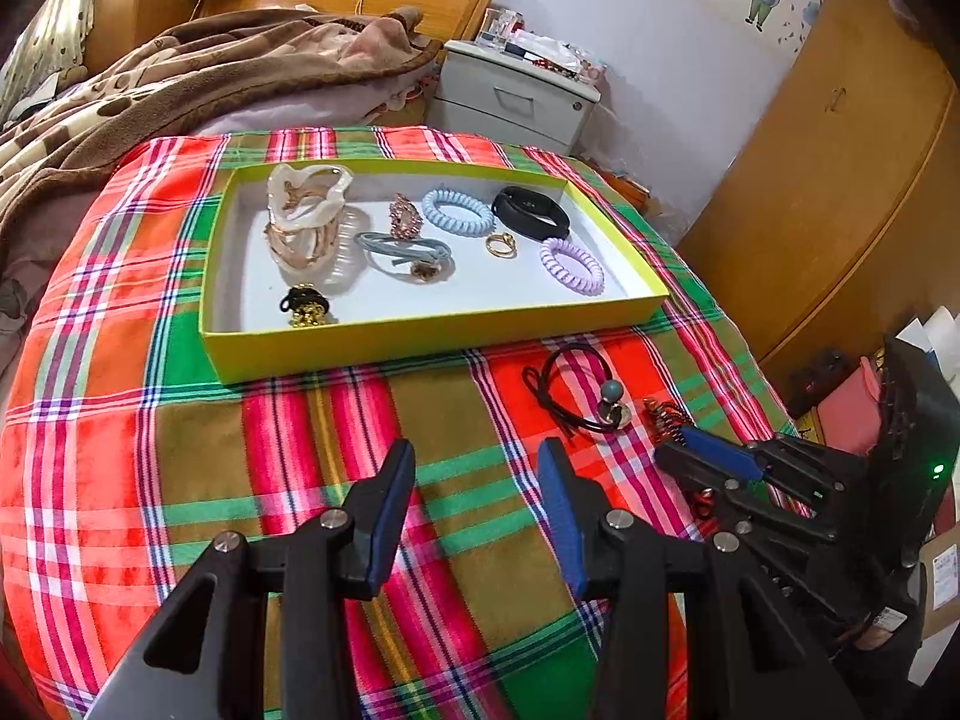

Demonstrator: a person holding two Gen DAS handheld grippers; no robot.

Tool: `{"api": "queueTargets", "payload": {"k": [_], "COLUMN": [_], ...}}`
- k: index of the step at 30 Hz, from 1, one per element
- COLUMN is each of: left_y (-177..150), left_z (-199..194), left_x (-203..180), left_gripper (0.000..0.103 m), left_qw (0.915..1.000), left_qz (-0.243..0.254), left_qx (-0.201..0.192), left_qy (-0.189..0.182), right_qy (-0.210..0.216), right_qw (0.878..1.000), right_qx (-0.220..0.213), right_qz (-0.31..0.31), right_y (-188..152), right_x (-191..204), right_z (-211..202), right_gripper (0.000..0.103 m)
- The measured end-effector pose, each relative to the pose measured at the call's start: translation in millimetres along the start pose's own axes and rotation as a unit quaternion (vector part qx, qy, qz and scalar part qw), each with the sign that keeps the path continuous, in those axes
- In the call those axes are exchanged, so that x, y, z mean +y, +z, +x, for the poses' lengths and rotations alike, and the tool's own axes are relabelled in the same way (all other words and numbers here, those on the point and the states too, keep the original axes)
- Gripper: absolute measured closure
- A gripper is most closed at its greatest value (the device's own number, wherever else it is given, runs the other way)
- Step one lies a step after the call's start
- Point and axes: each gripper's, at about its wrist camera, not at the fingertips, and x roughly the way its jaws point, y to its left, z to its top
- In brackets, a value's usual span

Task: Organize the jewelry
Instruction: 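Grasp the dark beaded strand with the right tool, then grasp the black hair tie with teal bead with the left tool while the right tool holds the beads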

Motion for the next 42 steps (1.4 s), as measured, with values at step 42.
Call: {"api": "queueTargets", "payload": {"k": [42], "left_y": [15.3], "left_z": [75.2], "left_x": [-102.5], "left_gripper": [0.062], "left_qw": [0.9828], "left_qz": [0.165], "left_qx": [0.052], "left_qy": [0.065], "right_qy": [-0.001], "right_qw": [0.993], "right_qx": [-0.079], "right_qz": [0.087], "right_y": [-10.2], "right_x": [-63.9], "right_z": [-47.9], "right_gripper": [0.088]}}
